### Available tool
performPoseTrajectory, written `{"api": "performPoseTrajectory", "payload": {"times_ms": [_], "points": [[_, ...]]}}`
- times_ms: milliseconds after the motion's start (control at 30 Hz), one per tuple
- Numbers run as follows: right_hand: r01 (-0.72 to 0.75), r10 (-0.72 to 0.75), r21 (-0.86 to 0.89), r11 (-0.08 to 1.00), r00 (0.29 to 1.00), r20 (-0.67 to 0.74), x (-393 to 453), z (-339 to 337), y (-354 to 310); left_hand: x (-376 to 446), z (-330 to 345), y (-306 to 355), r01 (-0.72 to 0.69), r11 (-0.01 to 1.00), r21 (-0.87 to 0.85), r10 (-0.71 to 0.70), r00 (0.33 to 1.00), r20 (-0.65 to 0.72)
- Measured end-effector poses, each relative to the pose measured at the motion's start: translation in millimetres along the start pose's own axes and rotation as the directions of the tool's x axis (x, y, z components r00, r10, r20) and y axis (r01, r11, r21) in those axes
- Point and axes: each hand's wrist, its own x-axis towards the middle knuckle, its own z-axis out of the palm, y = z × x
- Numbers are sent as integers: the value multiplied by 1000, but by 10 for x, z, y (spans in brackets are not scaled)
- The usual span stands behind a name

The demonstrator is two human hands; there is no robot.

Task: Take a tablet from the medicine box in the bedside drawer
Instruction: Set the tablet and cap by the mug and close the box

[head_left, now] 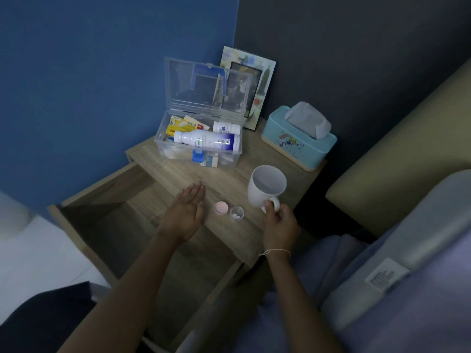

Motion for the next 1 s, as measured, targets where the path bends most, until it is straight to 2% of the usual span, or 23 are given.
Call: {"api": "performPoseTrajectory", "payload": {"times_ms": [233,400,467,600,700,800,867,934,1000], "points": [[32,-31,-12,999,999,32,-128,-56,45,-21,-8,23,36,999,-16,-36,999,28],[-30,26,71,997,998,50,-211,-66,23,-31,-31,45,48,999,-22,-47,998,35],[-17,16,60,998,1000,17,-252,-75,-7,-38,-51,49,47,998,-43,-45,998,49],[257,-256,-8,966,964,-77,-269,-79,-217,-43,-139,43,65,978,-197,-71,997,-21],[375,-374,20,927,926,-37,-147,8,-524,19,-285,-44,42,988,-151,-65,987,-149],[452,-456,81,888,889,39,115,203,-924,204,-512,-179,13,1000,-13,-16,973,-231],[436,-442,76,897,886,140,389,424,-1143,362,-688,-275,41,996,82,-23,976,-216],[306,-289,0,952,899,329,717,655,-1276,492,-819,-361,100,982,158,-76,985,-152],[182,-90,-140,973,863,496,1009,843,-1343,579,-904,-430,150,967,204,-131,986,-107]]}}
